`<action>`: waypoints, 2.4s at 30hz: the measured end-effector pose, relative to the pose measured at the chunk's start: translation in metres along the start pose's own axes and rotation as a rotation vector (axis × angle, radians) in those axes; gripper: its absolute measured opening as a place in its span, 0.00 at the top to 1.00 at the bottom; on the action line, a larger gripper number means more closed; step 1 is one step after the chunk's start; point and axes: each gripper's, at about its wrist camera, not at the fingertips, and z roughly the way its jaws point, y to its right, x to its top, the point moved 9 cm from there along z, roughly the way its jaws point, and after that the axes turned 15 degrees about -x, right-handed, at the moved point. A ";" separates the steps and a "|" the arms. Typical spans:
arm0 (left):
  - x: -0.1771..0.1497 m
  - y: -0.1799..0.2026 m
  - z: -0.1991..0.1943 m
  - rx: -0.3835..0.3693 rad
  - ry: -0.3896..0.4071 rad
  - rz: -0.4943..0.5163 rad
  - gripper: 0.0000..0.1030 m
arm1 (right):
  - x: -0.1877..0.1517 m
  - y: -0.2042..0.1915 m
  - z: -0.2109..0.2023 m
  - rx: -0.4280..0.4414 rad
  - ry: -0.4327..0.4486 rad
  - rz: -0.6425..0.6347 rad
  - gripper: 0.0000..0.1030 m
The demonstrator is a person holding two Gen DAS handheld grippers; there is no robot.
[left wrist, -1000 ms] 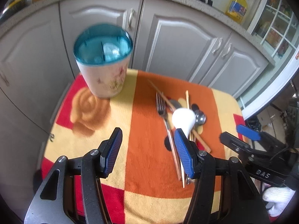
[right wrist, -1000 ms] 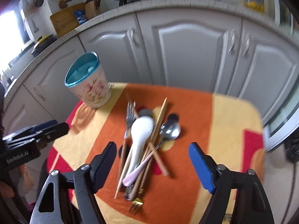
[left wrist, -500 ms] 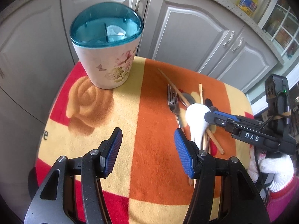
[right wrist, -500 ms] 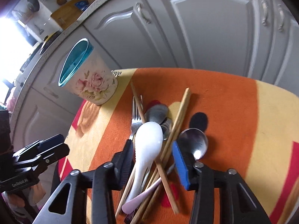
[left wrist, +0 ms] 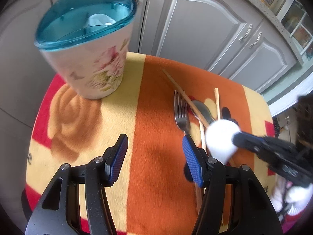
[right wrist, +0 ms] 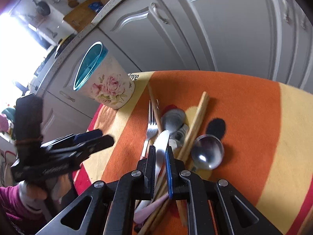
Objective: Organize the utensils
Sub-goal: 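Move both tools toward the utensil pile on the orange cloth, then close the left gripper on a silver fork in the pile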
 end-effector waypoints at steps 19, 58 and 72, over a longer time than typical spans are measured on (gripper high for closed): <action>0.046 0.019 0.070 -0.113 -0.045 0.145 0.59 | -0.008 0.025 -0.016 0.083 0.034 0.115 0.93; 0.024 0.019 0.062 -0.148 -0.120 0.120 0.64 | -0.016 0.010 0.013 0.072 -0.039 0.048 0.75; 0.018 0.005 0.038 -0.161 -0.096 0.122 0.99 | -0.014 -0.021 -0.018 0.109 0.026 -0.042 0.97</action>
